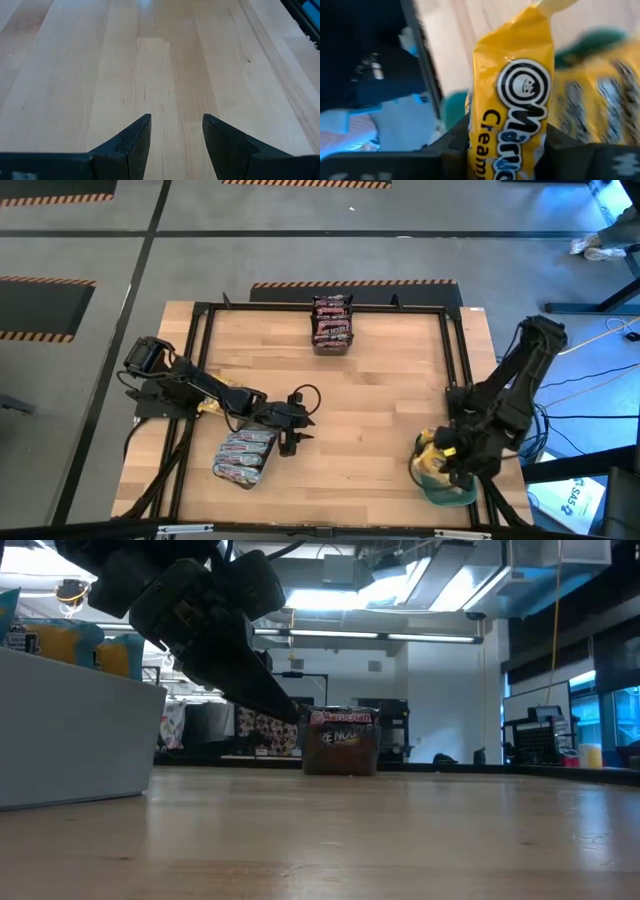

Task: Sort Maruchan noodles
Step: Put the top yellow noodle pack into the green bin

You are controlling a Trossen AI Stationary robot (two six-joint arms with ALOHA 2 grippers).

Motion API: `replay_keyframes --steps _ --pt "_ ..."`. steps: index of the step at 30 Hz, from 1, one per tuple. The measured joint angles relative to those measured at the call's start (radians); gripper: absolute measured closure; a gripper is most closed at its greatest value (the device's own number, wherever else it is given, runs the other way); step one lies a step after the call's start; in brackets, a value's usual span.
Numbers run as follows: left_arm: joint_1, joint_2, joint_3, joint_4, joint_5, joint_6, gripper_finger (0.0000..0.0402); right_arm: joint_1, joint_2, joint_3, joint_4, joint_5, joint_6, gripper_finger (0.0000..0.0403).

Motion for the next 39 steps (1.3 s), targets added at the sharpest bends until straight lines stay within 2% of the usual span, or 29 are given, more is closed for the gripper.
replay_keyframes --steps 3,6,14,19,22,30,34,39 --pt "0.0 0.0 0.0 0.0 0.0 0.0 0.0227 0.059 0.012 -0.023 -0.046 0.008 0.061 0.0295" --pt "0.0 0.0 0.0 0.0 0.0 0.0 0.0227 0.087 0.038 -0.061 -0.063 -0.001 0.038 0.0294" --pt "0.002 0.0 0.0 0.0 -0.023 0.0 0.0227 0.086 0.154 -0.095 -0.051 -0.026 -0.085 0.0293" --pt "0.004 0.0 0.0 0.0 -0.026 0.0 0.0227 0.086 0.208 -0.095 -0.05 -0.053 -0.097 0.0292" --pt "0.004 0.0 0.0 0.0 -0.026 0.0 0.0227 0.086 0.224 -0.095 -0.054 -0.022 -0.095 0.0286" --pt "0.005 0.0 0.0 0.0 -0.026 -0.006 0.0227 0.086 0.231 -0.096 -0.073 0.001 -0.066 0.0228" --pt "0.005 0.0 0.0 0.0 -0.026 -0.005 0.0227 0.086 0.231 -0.089 -0.092 -0.029 -0.062 0.0195" --pt "0.005 0.0 0.0 0.0 -0.026 -0.005 0.0227 0.086 0.23 -0.03 -0.19 -0.035 -0.059 0.0181"
